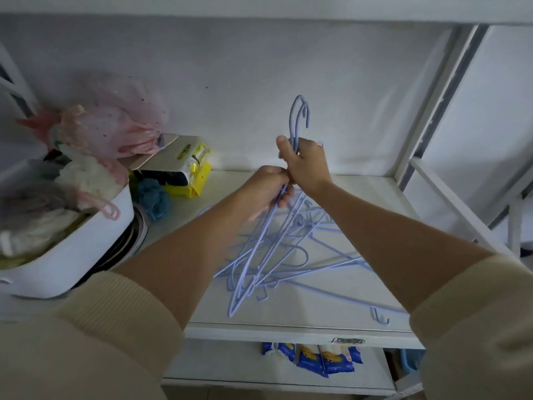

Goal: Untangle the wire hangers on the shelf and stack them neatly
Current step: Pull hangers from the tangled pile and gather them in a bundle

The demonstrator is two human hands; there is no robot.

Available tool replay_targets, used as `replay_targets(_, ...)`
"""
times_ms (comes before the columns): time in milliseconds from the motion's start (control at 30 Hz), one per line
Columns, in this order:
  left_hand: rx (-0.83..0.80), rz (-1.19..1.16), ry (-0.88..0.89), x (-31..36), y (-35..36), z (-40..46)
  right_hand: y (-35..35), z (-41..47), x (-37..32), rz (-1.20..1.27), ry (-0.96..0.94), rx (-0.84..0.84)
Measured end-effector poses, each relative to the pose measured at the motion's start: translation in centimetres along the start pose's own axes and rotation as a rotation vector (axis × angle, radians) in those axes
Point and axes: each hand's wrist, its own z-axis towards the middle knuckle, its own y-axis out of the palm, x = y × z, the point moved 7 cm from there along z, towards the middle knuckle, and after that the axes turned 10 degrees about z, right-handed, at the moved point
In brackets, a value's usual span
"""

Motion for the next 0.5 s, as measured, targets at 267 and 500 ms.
replay_targets(267, 0.468, 0.215, -0.039, -0.9, -11.1, -0.1, 1.3, -1.2, 7.8, -0.35, 0.262, -0.119)
replay_targets(500, 0.521, 0.248, -0.127, -4.4, -13.7, 0.1, 6.3, -5.6, 14.0, -0.556, 0.492, -0.469)
